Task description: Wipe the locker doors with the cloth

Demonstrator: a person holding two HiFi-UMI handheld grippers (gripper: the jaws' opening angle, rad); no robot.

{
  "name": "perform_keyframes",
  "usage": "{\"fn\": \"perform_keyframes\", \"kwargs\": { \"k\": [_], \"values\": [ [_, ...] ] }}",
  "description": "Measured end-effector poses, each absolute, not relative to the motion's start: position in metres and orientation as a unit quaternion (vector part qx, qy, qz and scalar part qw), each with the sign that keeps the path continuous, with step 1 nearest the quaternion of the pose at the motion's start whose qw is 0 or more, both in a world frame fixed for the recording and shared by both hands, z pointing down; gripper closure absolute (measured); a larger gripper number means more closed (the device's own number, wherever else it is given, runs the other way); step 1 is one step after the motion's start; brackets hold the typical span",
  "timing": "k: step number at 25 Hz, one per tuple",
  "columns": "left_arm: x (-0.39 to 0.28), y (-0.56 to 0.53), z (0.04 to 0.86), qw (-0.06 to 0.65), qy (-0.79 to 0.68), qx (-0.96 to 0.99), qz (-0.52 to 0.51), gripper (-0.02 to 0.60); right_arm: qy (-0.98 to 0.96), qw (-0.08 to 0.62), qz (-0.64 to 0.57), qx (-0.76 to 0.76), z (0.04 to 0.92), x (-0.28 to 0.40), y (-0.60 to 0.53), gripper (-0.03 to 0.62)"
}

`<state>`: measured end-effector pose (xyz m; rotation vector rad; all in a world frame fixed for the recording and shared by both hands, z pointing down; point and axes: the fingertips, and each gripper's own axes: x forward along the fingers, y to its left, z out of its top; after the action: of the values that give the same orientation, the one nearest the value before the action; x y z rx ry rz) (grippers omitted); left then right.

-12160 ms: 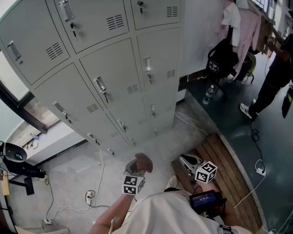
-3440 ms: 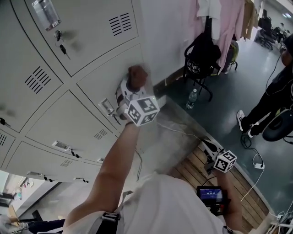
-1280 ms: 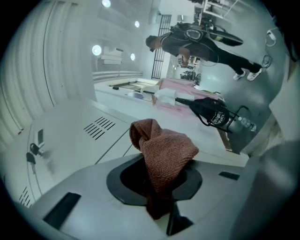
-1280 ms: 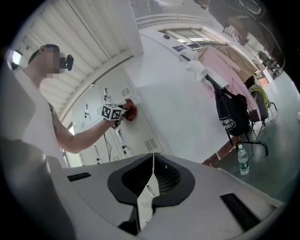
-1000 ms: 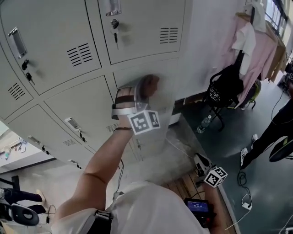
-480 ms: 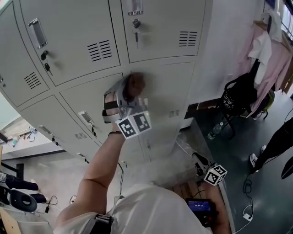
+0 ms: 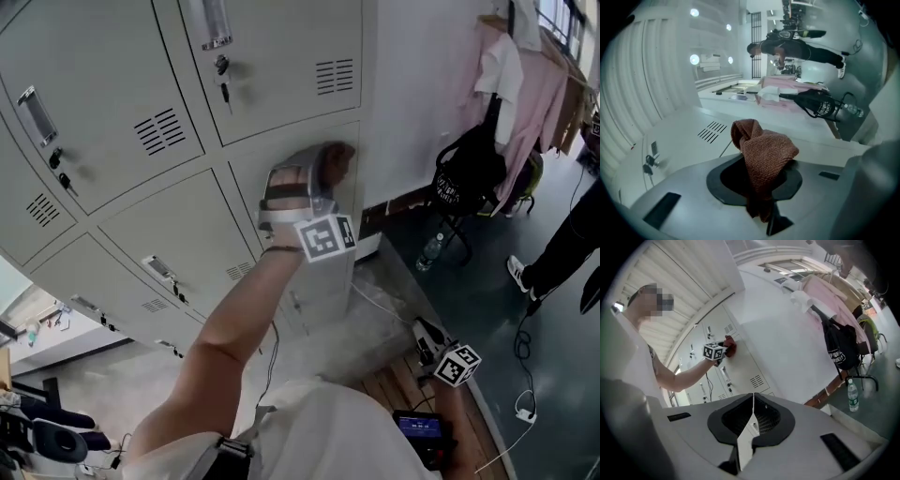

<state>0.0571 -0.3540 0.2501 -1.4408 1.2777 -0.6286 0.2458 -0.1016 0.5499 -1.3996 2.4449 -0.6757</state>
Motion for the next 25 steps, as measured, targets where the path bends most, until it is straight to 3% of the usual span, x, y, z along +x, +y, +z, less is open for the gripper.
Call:
{"fn": "perform_keyframes", "kwargs": {
  "k": [4,12,25],
  "values": [
    [0.110,-0.371,0.265,0.560,0.489,-0.606,-0.284,0.514,0.817,0.138,-0.229,-0.510,0.551,0.263,-0.082,0.576],
    [0.160,-0.388,0.240,0.542,0.485,-0.630,-0.273,0.514,0.793,0.156,-0.225,-0.544,0.551,0.283,-0.057,0.576],
    [0.047,-0.352,0.217,0.477,0.575,-0.623,-0.232,0.514,0.836,0.130,-0.227,-0.483,0.547,0.245,-0.086,0.576]
  ]
}}
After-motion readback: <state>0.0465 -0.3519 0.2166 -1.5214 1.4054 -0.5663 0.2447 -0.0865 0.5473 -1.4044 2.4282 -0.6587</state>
